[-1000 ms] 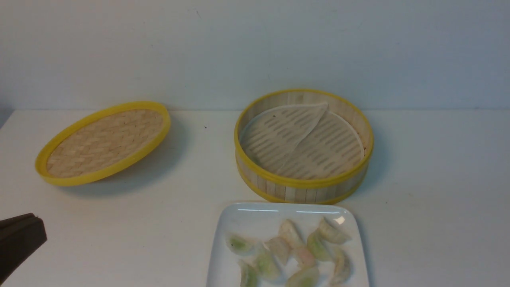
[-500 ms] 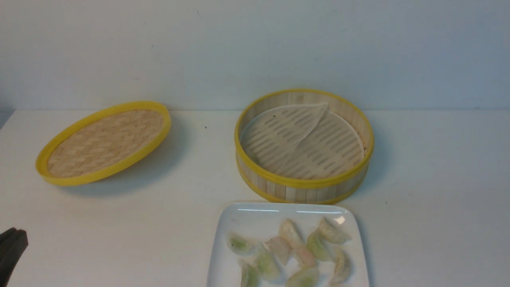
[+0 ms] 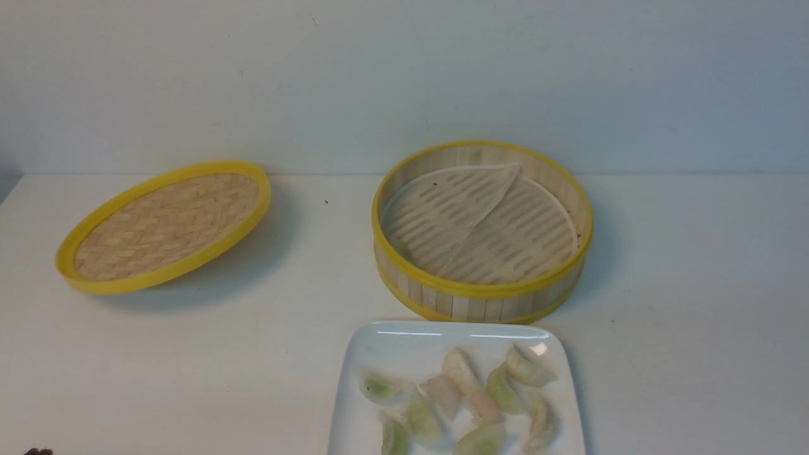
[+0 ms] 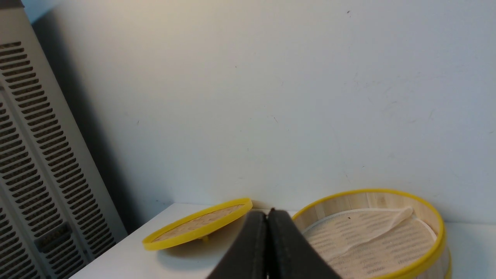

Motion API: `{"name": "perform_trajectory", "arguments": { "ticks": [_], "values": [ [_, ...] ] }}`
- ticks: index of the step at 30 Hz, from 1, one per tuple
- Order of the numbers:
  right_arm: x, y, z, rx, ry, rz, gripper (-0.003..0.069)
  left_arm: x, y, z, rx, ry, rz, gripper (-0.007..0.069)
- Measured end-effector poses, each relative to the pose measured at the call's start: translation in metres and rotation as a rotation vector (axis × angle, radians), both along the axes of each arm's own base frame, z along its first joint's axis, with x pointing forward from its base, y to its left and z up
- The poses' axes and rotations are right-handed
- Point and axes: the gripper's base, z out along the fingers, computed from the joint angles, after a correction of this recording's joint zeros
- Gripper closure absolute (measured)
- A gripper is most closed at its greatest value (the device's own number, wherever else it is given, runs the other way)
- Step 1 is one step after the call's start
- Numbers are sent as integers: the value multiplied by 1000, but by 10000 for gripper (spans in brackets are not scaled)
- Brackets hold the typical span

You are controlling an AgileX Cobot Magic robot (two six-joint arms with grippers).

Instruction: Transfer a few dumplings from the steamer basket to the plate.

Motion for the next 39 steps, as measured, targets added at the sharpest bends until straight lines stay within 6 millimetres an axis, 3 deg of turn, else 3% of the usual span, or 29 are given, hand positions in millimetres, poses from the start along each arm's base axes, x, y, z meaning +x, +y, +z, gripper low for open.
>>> {"name": "perform_trajectory", "arguments": {
  "ticks": [24, 30, 39],
  "values": [
    [0, 0, 0, 0, 0, 0, 671, 0, 0, 0, 0, 3, 0, 631],
    [3, 1, -4, -105, -77, -24, 671, 0, 0, 0, 0, 3, 0, 631],
    [18, 10, -26, -262, -228, -52, 671, 0, 0, 0, 0, 4, 0, 631]
  ]
}}
